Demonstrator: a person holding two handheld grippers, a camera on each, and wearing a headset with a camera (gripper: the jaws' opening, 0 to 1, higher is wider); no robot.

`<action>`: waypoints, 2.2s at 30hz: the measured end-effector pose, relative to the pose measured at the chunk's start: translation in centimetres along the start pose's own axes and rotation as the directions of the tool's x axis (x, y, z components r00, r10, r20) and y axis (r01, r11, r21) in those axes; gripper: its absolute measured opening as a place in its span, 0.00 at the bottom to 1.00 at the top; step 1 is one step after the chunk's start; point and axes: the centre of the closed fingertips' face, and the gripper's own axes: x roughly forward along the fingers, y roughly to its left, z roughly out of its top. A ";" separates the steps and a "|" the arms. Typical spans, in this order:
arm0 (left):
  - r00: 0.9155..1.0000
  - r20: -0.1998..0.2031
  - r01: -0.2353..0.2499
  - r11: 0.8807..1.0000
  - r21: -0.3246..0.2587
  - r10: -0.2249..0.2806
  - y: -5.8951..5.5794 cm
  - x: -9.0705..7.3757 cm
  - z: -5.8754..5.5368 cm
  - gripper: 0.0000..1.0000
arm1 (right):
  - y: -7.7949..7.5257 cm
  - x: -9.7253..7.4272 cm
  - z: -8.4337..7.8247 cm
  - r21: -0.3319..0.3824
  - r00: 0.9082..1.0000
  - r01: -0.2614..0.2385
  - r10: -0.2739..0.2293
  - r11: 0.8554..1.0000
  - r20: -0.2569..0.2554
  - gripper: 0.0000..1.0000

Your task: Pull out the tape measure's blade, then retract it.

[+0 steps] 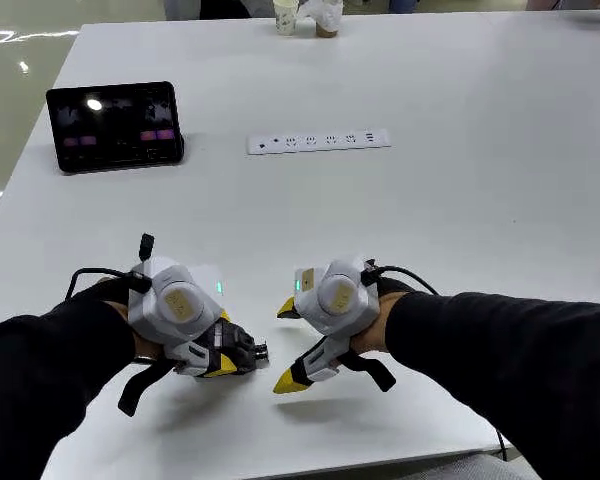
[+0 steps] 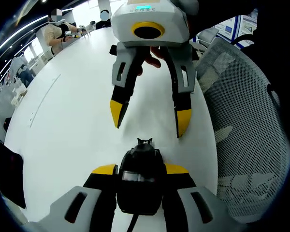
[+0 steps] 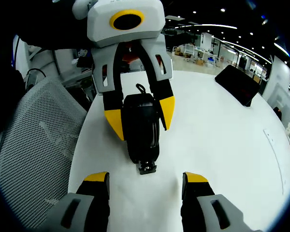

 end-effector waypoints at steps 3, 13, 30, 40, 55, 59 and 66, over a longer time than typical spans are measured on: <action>1.000 0.005 -0.001 1.000 0.000 0.001 0.1 -0.1 0.0 0.30 | -0.3 0.5 -0.1 -0.026 1.000 0.015 -0.015 1.000 -0.013 0.45; 1.000 0.015 -0.004 1.000 0.005 0.004 0.1 0.0 0.0 0.30 | -0.2 1.6 0.4 -0.086 1.000 0.006 -0.008 0.996 -0.026 0.27; 1.000 0.030 -0.007 1.000 0.001 0.007 0.0 0.1 0.0 0.30 | -0.1 2.3 0.4 -0.047 0.999 -0.034 0.032 0.998 -0.043 0.13; 0.999 0.037 -0.005 1.000 -0.001 0.005 0.0 0.0 -0.1 0.30 | 0.0 2.4 0.1 -0.039 0.998 -0.055 0.053 0.998 -0.042 0.11; 0.999 0.039 -0.003 1.000 -0.007 0.003 0.0 0.0 -0.2 0.30 | 0.1 1.8 -0.7 -0.028 0.996 -0.074 0.073 0.997 -0.044 0.11; 0.999 0.041 -0.005 1.000 -0.007 0.005 0.0 -0.1 -0.1 0.30 | 0.1 1.5 -1.0 -0.023 0.996 -0.074 0.073 0.997 -0.046 0.11; 0.999 0.042 -0.008 1.000 -0.011 0.008 0.0 -0.1 -0.1 0.30 | 0.1 0.9 -1.4 -0.015 0.996 -0.076 0.075 0.997 -0.054 0.11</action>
